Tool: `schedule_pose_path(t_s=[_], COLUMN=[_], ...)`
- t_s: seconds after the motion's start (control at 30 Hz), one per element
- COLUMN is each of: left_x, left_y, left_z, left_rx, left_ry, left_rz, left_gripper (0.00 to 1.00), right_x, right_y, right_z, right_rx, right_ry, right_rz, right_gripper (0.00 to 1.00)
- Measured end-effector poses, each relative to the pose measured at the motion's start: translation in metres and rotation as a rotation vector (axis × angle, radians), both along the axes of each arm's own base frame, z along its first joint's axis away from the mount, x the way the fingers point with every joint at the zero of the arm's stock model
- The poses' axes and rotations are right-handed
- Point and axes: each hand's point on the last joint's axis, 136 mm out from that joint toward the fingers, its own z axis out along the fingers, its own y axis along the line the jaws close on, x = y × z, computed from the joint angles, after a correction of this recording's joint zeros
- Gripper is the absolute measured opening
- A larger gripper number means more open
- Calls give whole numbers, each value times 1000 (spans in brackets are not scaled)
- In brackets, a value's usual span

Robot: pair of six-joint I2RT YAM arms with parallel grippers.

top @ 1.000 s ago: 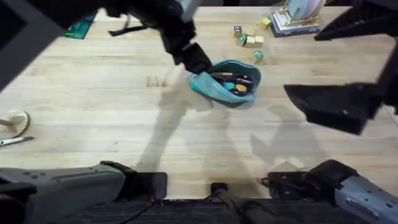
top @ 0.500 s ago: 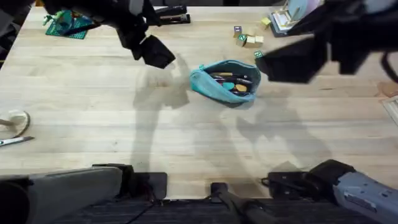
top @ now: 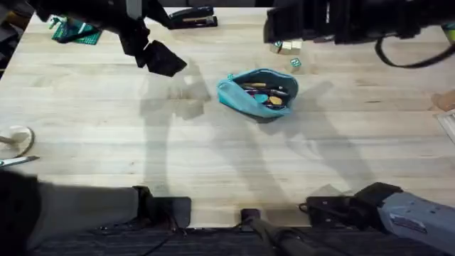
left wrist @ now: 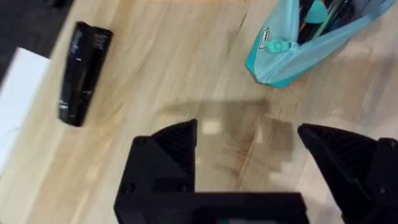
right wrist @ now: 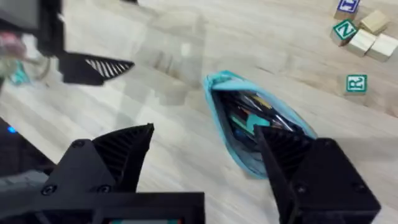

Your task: Unzip the bag, pick up the pens from the table one at a time and place them inside, then zip the bag closed.

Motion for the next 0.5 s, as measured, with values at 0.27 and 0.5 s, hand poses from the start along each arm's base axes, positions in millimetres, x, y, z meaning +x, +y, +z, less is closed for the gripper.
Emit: schedule_pose_path(t_s=[0.27,0.5], left_x=[22,23], left_y=[2,1], left_z=[-56,-75], left_rx=[-63,-74], left_ry=[142,200], left_rz=[-9,-9], left_gripper=[993,993], right_x=[21,32], right_y=[10,19], right_z=[-1,-3], right_rx=[113,199], right_ry=[67,132], right_rz=[-121,-209], right_gripper=[998,998])
